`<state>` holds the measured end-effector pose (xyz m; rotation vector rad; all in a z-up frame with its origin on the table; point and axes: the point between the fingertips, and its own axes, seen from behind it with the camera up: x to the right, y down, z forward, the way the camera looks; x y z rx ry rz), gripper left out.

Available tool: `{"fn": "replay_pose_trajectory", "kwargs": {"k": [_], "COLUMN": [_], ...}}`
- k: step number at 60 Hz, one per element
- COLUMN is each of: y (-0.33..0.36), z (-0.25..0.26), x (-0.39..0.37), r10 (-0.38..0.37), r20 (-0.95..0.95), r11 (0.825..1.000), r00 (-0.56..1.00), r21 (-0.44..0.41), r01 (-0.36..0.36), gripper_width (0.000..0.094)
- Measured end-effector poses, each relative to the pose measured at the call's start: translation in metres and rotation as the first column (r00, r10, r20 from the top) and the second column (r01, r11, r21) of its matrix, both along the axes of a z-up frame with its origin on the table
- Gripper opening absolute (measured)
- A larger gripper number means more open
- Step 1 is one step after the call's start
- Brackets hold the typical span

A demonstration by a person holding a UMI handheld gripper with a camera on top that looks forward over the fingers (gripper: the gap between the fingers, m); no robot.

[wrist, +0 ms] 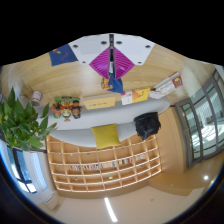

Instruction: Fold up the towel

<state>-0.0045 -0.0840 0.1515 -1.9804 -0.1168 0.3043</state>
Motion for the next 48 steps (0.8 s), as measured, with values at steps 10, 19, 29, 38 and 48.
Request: {"fn": "replay_pose_trajectory", "kwargs": {"k": [10,19,29,38,48], "y": [0.006,-0.004,-0.031,-0.071,-0.125], "z": [-0.078,-0.11,-0.083,-0.056,-0.02], "x": [0.118,0.19,0.219,0.214,0.2], "r10": [-0.131,-0.212,-0.239,-0.215,-0.181], "r20": [0.143,0.211,0.261,0.264,0.309], "r11": [0.984,0.962,0.961,0.967,0.976], "r00": [0.981,0.954,0.935,0.94,0.934], "r21": [-0.099,-0.127,-0.078,-0.08,-0.057], "r01": [0.146,0.242,0.267,0.243,0.208], "gripper_width": [0.0065,0.0823,0.0853,0.0853,0.0856]}}
